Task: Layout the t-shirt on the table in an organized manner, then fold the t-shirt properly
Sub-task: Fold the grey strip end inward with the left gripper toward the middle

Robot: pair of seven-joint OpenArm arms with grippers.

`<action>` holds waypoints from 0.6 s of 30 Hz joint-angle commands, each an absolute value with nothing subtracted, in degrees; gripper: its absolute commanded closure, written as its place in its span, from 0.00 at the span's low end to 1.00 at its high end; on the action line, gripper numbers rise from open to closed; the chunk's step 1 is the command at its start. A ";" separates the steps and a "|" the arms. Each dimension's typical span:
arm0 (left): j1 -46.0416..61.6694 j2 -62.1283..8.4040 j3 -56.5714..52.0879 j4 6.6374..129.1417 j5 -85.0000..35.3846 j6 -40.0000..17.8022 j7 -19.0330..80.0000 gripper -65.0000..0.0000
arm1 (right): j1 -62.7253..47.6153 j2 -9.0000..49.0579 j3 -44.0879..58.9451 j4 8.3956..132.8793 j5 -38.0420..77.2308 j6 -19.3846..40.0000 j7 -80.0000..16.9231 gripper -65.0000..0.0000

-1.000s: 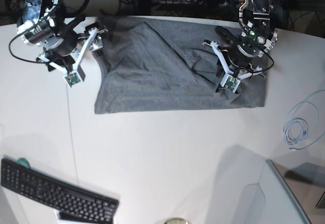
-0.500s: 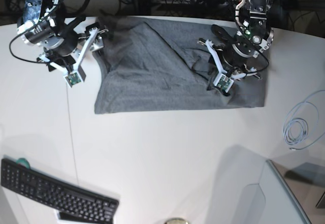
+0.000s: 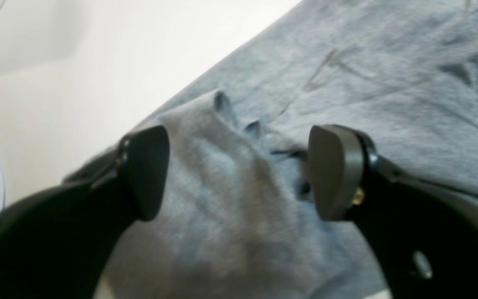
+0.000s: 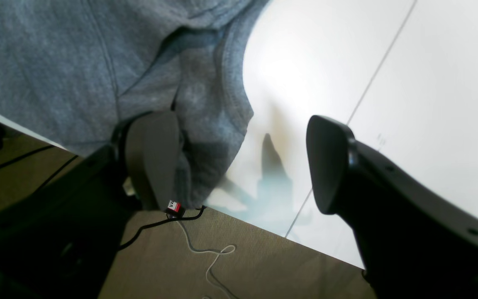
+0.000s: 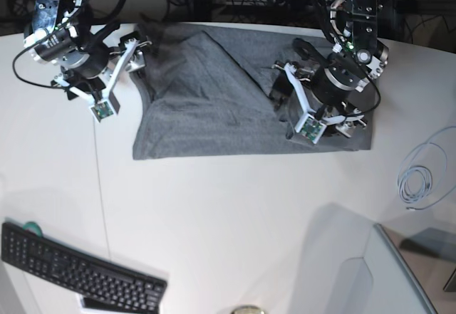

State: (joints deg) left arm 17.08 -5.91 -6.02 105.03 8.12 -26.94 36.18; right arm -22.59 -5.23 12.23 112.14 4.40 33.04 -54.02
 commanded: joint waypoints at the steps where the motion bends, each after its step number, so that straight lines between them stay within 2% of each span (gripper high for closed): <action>1: 15.43 -6.20 -7.16 105.01 8.48 -26.07 35.47 0.36 | -22.37 -5.32 12.09 113.10 4.88 33.01 -53.23 0.30; 2: 14.11 -6.20 -7.43 103.78 8.48 -26.15 35.56 0.50 | -22.37 -5.41 12.09 113.10 4.88 33.01 -53.23 0.30; 3: 12.97 -6.20 -7.52 102.29 8.48 -26.15 35.56 0.67 | -22.29 -5.41 12.09 113.10 4.88 33.01 -53.23 0.30; 4: 12.00 -6.20 -7.60 100.97 8.48 -26.15 35.65 0.91 | -22.29 -5.41 12.09 113.10 4.88 33.01 -53.23 0.30; 5: 11.12 -6.20 -7.78 100.00 8.48 -26.15 35.65 1.00 | -22.29 -5.41 12.09 113.10 4.88 33.01 -53.23 0.30; 18: 3.38 -3.65 -7.52 86.73 8.48 -26.07 35.38 1.00 | -22.29 -5.41 12.09 111.43 4.88 33.01 -52.97 0.30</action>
